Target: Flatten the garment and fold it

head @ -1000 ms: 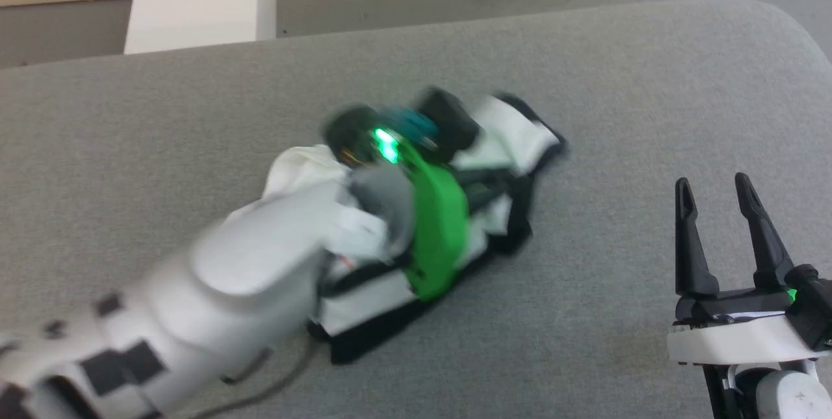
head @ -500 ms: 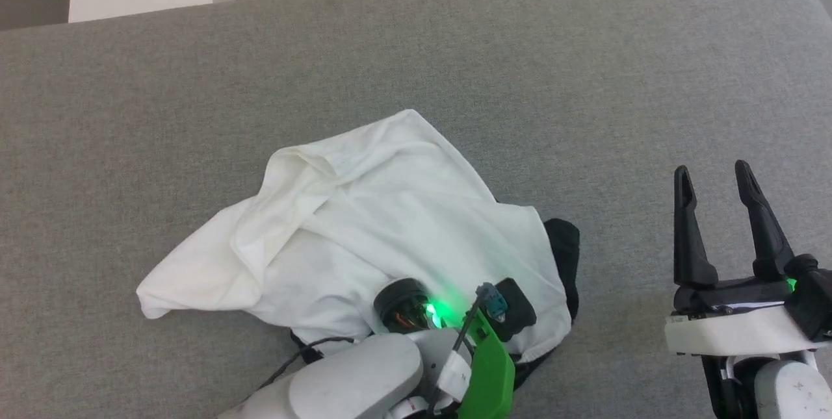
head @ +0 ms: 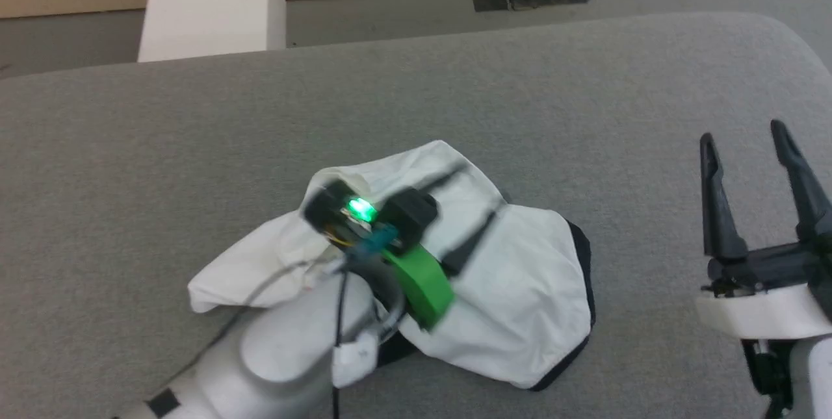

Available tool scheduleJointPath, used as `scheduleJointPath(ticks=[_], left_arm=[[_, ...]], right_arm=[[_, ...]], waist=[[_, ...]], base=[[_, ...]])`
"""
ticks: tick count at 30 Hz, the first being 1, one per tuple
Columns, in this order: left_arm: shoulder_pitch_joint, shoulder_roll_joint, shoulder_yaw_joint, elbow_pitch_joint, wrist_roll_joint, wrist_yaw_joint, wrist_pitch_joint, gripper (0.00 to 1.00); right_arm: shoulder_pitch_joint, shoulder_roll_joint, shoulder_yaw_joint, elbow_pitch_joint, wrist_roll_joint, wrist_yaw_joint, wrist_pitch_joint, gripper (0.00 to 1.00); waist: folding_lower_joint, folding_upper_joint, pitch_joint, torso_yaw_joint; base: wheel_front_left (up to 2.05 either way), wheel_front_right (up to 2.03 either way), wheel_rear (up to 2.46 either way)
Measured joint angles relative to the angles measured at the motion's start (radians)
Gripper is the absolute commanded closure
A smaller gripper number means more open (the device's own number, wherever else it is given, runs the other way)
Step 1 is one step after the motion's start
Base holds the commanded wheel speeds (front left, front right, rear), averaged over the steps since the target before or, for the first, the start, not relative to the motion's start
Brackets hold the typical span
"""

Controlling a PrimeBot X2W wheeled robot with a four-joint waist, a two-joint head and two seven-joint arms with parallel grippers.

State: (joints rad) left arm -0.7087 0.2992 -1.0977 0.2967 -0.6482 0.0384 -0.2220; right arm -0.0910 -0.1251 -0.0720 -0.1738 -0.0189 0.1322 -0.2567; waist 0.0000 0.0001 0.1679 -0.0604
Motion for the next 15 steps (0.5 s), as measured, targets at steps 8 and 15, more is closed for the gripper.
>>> scheduleJointPath(ticks=[8,15], left_arm=[[0.158,0.111,0.396,-0.22,0.164,0.323,-0.036,0.0],[0.389,0.101,0.652,-0.283,0.254,0.389,-0.036,0.0]], right_arm=[[-0.149,-0.248,0.134,0.065,0.064,0.0,0.0,0.0],[-0.37,-0.454,0.421,0.265,0.239,0.0,0.079,0.0]], waist=[[0.0,0.0,-0.045,0.078],[0.0,0.0,-0.041,0.124]], base=[[0.0,0.0,0.0],[0.0,0.0,0.0]])
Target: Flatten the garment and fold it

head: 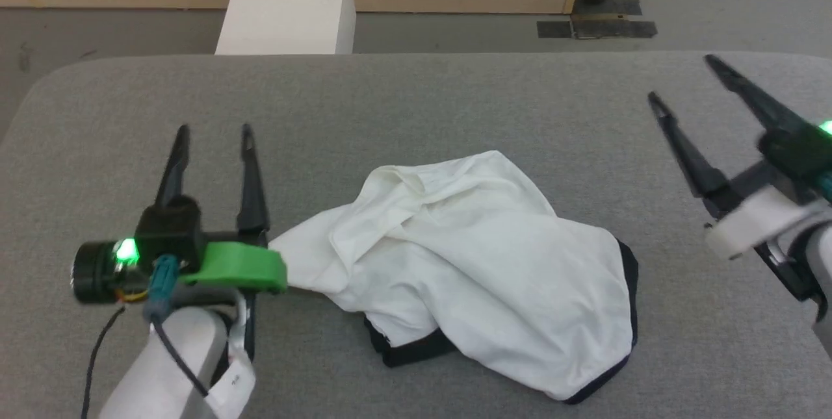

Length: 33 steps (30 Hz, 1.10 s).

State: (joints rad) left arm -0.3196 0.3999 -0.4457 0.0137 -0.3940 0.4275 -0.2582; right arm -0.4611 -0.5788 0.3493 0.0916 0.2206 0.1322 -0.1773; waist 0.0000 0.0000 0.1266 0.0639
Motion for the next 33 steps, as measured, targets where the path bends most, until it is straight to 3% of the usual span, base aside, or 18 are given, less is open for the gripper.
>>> scheduleJointPath(ticks=[4,10,13,17,24,30,31,33], left_arm=[[0.078,-0.049,0.093,-0.02,0.059,0.005,0.0,0.0],[0.104,-0.143,0.18,-0.025,0.126,-0.049,0.0,0.0],[0.102,-0.194,0.205,-0.023,0.153,-0.089,0.0,0.0],[0.086,-0.253,0.238,-0.021,0.194,-0.139,0.0,0.0],[0.038,-0.313,0.287,-0.013,0.241,-0.203,0.0,0.0],[0.028,-0.335,0.327,-0.001,0.254,-0.234,0.0,0.0],[0.028,-0.336,0.337,0.002,0.256,-0.237,0.0,0.0],[0.028,-0.337,0.351,0.005,0.262,-0.244,0.0,0.0]], right_arm=[[-0.185,-0.091,0.258,0.066,0.145,0.0,0.275,0.0],[-0.431,-0.108,0.546,0.127,0.415,0.0,0.673,0.0],[-0.536,-0.105,0.626,0.181,0.491,0.0,0.778,0.0],[-0.638,-0.078,0.715,0.263,0.54,0.0,0.838,0.0],[-0.692,-0.028,0.881,0.374,0.586,0.0,0.841,0.0],[-0.726,-0.035,0.892,0.378,0.606,0.0,0.826,0.0],[-0.733,-0.037,0.893,0.372,0.607,0.001,0.816,0.98],[-0.742,-0.038,0.902,0.368,0.608,0.001,0.771,1.0]], waist=[[0.0,0.0,0.023,0.026],[0.0,0.0,0.08,0.069],[0.0,0.0,0.115,0.094],[0.0001,0.0,0.168,0.129],[0.0001,0.0,0.263,0.185],[0.0001,0.0,0.32,0.216],[0.0001,0.0,0.324,0.217],[0.0001,0.0,0.326,0.212]], base=[[0.0,0.0,0.0],[0.0,0.0,0.0],[0.0,0.0,0.0],[0.0,0.0,0.0],[0.0,0.0,0.0],[0.0,0.0,0.0],[0.0,0.0,0.0],[0.0,0.0,0.0]])
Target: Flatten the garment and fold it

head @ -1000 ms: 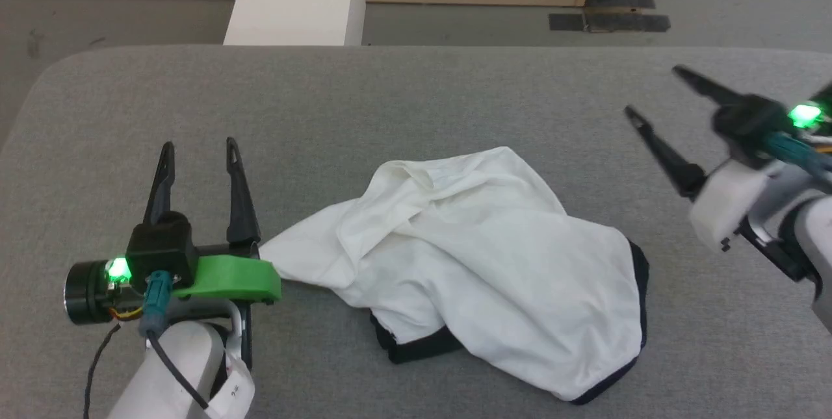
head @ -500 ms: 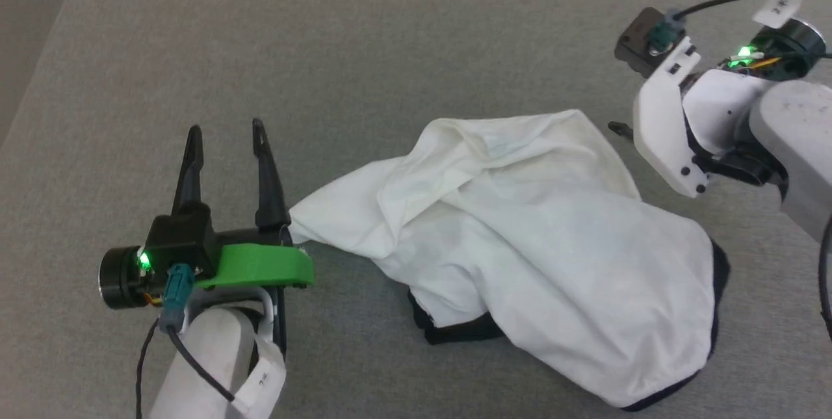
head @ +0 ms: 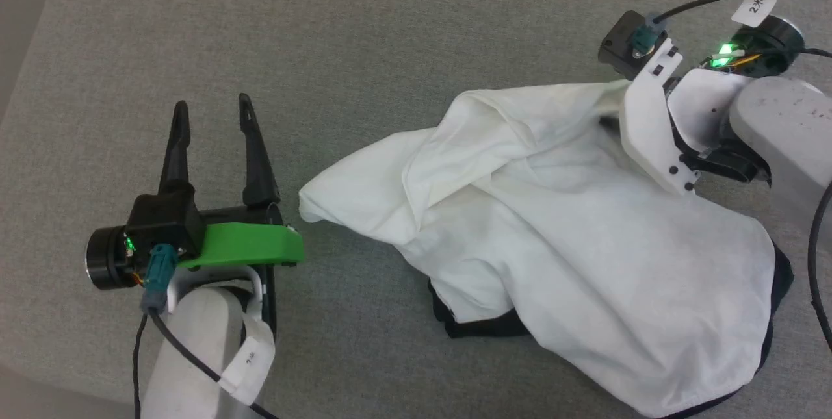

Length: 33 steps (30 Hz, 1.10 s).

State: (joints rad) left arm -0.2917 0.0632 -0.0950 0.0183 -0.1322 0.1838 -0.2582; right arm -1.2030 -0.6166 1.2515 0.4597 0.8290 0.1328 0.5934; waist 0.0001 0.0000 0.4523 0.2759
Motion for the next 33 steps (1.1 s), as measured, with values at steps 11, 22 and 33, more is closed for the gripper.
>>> scheduleJointPath(ticks=[11,22,33], left_arm=[[0.006,-0.006,0.049,-0.01,0.019,-0.033,0.0,0.0],[0.01,-0.008,0.051,-0.025,0.03,-0.048,0.0,0.0],[0.013,-0.006,0.091,0.03,0.053,-0.085,0.0,0.0]], right_arm=[[-0.136,-0.083,-0.07,0.146,0.076,0.0,-0.336,1.0],[0.034,-0.173,-0.077,0.407,0.173,0.0,-0.355,1.0],[0.123,-0.078,-0.093,0.501,0.162,-0.001,-0.657,0.0]], waist=[[0.0,0.0,-0.049,-0.07],[0.0,0.0,-0.038,-0.102],[0.0,0.0,-0.094,-0.129]], base=[[0.0,0.0,0.0],[0.0,0.0,0.0],[0.0,0.0,0.0]])
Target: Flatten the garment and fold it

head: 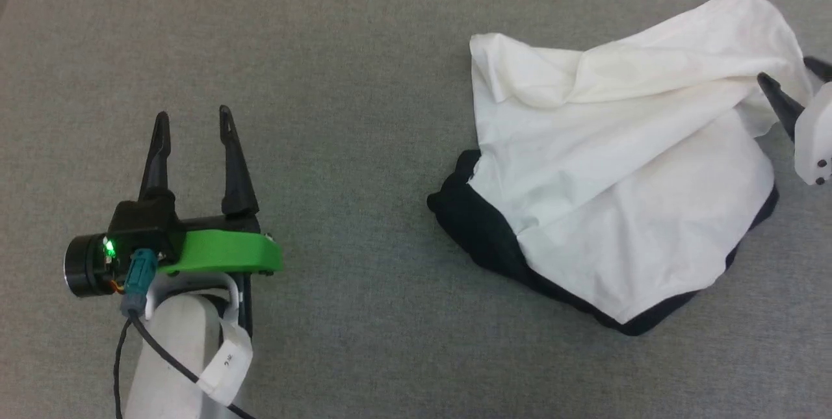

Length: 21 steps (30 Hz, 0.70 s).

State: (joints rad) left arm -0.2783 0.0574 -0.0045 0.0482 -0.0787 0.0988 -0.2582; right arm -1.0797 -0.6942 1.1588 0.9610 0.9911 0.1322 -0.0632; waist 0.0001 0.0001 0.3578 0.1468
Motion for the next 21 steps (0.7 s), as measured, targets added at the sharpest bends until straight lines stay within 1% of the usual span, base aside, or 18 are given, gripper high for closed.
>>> scheduleJointPath(ticks=[2,3,5,7,10,11,13,14,16,18,19,21], left_arm=[[0.002,0.006,0.009,0.011,0.001,-0.017,0.0,0.0],[0.002,0.012,0.014,0.016,0.002,-0.026,0.0,0.0],[0.001,0.033,0.016,0.037,0.007,-0.053,0.0,0.0],[-0.003,0.056,0.011,0.062,0.012,-0.08,0.0,0.0],[-0.031,0.091,-0.014,0.101,0.035,-0.123,0.0,0.0],[-0.052,0.101,-0.024,0.119,0.035,-0.142,0.001,0.0],[-0.091,0.121,-0.048,0.148,0.035,-0.174,0.026,0.0],[-0.115,0.132,-0.065,0.156,0.034,-0.188,0.043,0.0],[-0.159,0.153,-0.101,0.165,0.029,-0.206,0.095,0.0],[-0.19,0.169,-0.144,0.164,0.02,-0.218,0.149,0.0],[-0.205,0.177,-0.171,0.162,0.007,-0.222,0.182,0.0],[-0.229,0.194,-0.223,0.157,-0.031,-0.222,0.241,0.0]], right_arm=[[-0.001,0.0,-0.002,0.014,-0.049,0.0,-0.109,0.0],[-0.001,0.002,-0.006,0.02,-0.065,0.0,-0.142,0.0],[-0.002,0.012,-0.031,0.028,-0.104,0.0,-0.181,0.0],[-0.002,0.03,-0.08,0.015,-0.13,0.0,-0.189,0.0],[0.0,0.032,-0.262,-0.109,-0.234,0.0,-0.193,0.0],[0.009,0.031,-0.349,-0.163,-0.279,0.0,-0.193,0.0],[0.071,0.036,-0.5,-0.266,-0.363,0.0,-0.194,0.0],[0.131,0.048,-0.59,-0.321,-0.414,0.0,-0.194,0.0],[0.264,0.088,-0.757,-0.439,-0.526,0.0,-0.194,0.0],[0.386,0.149,-0.89,-0.547,-0.625,0.0,-0.194,0.0],[0.45,0.19,-0.948,-0.607,-0.671,0.0,-0.194,0.0],[0.547,0.259,-1.025,-0.7,-0.74,0.0,-0.194,0.0]], waist=[[0.0,0.0,-0.028,-0.007],[0.0,0.0,-0.04,-0.01],[-0.0001,0.0,-0.069,-0.02],[0.0,0.0,-0.095,-0.031],[-0.0001,-0.0001,-0.128,-0.052],[-0.0001,0.0,-0.136,-0.061],[-0.0001,-0.0001,-0.148,-0.078],[-0.0001,0.0,-0.155,-0.086],[-0.0002,0.0,-0.165,-0.101],[-0.0002,0.0,-0.174,-0.111],[-0.0002,0.0,-0.178,-0.116],[-0.0002,0.0,-0.184,-0.123]], base=[[0.0,0.0,0.0],[0.0,0.0,0.0],[0.0,0.0,0.0],[0.0,0.0,0.0],[0.0,0.0,0.0],[0.0,0.0,0.0],[0.0,0.0,0.0],[0.0,0.0,0.0],[0.0,0.0,0.0],[0.0,0.0,0.0],[0.0,0.0,0.0],[0.0,0.0,0.0]])
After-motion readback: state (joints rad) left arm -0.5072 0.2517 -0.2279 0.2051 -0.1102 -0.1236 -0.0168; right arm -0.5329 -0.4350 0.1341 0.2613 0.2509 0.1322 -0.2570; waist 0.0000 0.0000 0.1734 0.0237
